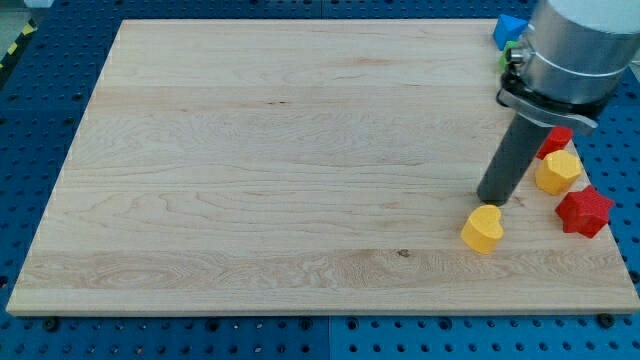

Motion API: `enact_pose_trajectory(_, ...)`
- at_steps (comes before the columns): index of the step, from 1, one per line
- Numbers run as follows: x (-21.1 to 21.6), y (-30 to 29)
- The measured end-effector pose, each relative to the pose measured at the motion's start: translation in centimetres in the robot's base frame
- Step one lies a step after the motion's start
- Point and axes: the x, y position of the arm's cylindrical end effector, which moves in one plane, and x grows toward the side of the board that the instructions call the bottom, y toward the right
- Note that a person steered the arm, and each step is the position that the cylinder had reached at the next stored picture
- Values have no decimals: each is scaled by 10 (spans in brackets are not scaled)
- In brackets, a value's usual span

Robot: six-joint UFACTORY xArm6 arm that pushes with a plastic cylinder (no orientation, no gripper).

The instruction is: Place the yellow heart towards the bottom of red star

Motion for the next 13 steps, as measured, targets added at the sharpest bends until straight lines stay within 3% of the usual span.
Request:
enact_pose_trajectory(3, 41, -15)
enact_pose_trajectory(5, 47, -44)
enact_pose_trajectory(7, 84, -43)
enact_pose_trajectory(9, 84, -6)
enact_pose_trajectory(13, 55, 1)
